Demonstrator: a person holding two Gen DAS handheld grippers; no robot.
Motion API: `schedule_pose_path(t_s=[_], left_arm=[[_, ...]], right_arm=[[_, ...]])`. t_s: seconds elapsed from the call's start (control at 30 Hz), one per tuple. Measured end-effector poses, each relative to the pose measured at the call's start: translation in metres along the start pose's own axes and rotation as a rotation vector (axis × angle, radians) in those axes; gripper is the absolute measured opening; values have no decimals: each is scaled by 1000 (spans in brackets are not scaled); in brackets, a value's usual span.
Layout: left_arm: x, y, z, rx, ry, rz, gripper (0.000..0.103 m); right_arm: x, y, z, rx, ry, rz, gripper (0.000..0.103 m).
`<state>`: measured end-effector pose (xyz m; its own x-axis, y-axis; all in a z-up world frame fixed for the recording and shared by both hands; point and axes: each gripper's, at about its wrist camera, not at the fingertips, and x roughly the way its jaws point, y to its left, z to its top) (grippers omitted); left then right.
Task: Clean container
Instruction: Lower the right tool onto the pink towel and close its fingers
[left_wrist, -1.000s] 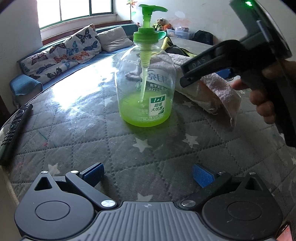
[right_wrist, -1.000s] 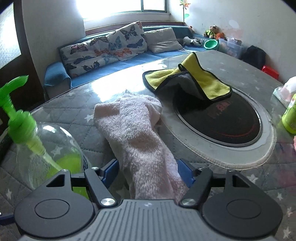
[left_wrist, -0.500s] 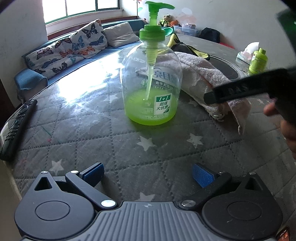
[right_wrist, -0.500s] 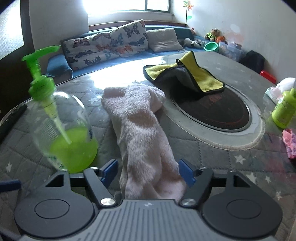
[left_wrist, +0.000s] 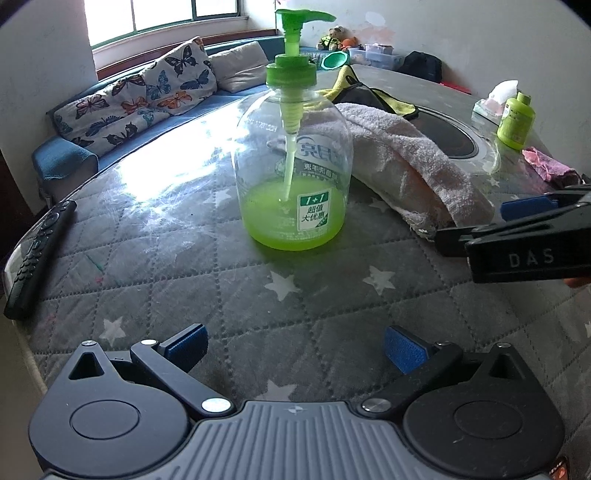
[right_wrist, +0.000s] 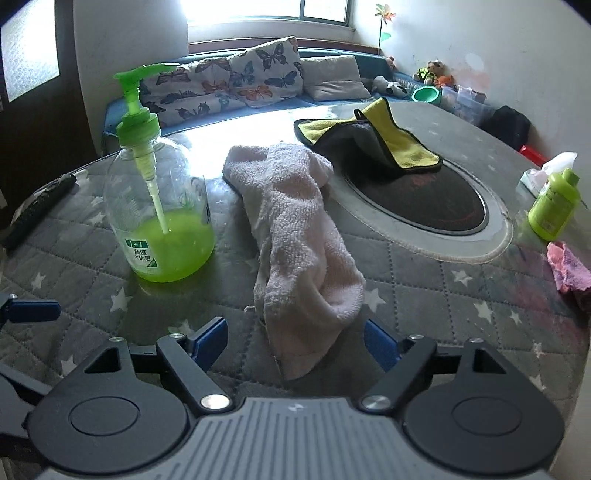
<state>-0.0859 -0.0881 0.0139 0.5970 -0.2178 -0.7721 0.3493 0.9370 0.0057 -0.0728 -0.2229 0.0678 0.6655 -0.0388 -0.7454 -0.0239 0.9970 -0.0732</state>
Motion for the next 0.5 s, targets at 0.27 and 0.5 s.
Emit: schedule_pose_path(t_s=[0.27, 0.5], left_arm=[[3, 5, 15, -5, -25, 22, 103], [10, 14, 34, -15, -64, 29, 103]], right_arm=[[10, -10, 23, 25, -28, -5, 83], [32, -18, 51, 48, -41, -4, 82]])
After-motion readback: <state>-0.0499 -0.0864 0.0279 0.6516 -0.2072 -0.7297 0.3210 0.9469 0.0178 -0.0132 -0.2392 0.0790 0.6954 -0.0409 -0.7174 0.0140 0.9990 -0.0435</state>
